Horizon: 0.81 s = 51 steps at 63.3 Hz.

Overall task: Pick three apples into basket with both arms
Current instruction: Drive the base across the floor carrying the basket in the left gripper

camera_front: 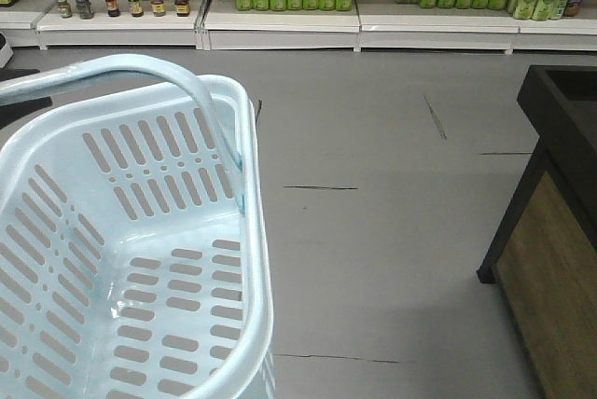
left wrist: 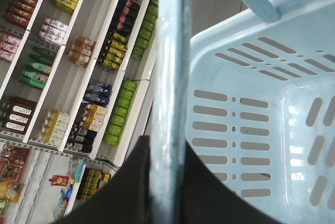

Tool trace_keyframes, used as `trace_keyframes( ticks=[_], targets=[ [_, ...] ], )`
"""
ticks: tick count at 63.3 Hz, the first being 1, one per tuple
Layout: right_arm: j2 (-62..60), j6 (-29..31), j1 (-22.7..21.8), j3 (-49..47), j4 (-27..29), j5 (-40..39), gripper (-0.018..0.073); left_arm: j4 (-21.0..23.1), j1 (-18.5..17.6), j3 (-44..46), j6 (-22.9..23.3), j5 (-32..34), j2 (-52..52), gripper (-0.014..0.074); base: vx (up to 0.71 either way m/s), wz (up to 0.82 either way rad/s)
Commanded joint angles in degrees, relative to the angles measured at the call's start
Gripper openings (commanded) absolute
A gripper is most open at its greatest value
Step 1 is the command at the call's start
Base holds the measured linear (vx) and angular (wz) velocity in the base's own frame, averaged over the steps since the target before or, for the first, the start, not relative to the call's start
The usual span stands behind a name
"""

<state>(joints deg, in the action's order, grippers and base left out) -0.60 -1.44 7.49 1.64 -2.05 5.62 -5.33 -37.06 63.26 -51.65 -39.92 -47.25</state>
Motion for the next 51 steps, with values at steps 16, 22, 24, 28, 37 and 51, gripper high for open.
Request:
trace_keyframes(
  ticks=[16, 22, 24, 28, 37, 51],
  targets=[
    [-0.62, 0.46, -0.08, 0.77, -0.34, -4.42, -0.0009, 0.30, -0.13, 1.92, 0.96, 5.76, 0.29, -0.0008, 0.10, 0.02],
    [-0.62, 0.46, -0.08, 0.77, -0.34, -4.42, -0.0009, 0.30, -0.13, 1.92, 0.96, 5.76, 0.29, -0.0008, 0.12, -0.02],
    [-0.62, 0.46, -0.08, 0.77, -0.34, -4.42, -0.0009, 0.30, -0.13, 1.92, 0.96, 5.76, 0.29, -0.0008, 0.13, -0.03],
    [-0.62, 0.46, -0.08, 0.77, -0.34, -4.42, -0.0009, 0.30, -0.13, 1.92, 0.96, 5.76, 0.29, -0.0008, 0.14, -0.04],
    [-0.62, 0.46, -0.08, 0.77, -0.34, -4.42, -0.0009, 0.30, -0.13, 1.92, 0.96, 5.76, 0.29, -0.0008, 0.16, -0.06],
    [-0.62, 0.46, -0.08, 0.77, -0.34, -4.42, -0.0009, 0.30, -0.13, 1.92, 0.96, 5.76, 0.29, -0.0008, 0.18, -0.05]
  ],
)
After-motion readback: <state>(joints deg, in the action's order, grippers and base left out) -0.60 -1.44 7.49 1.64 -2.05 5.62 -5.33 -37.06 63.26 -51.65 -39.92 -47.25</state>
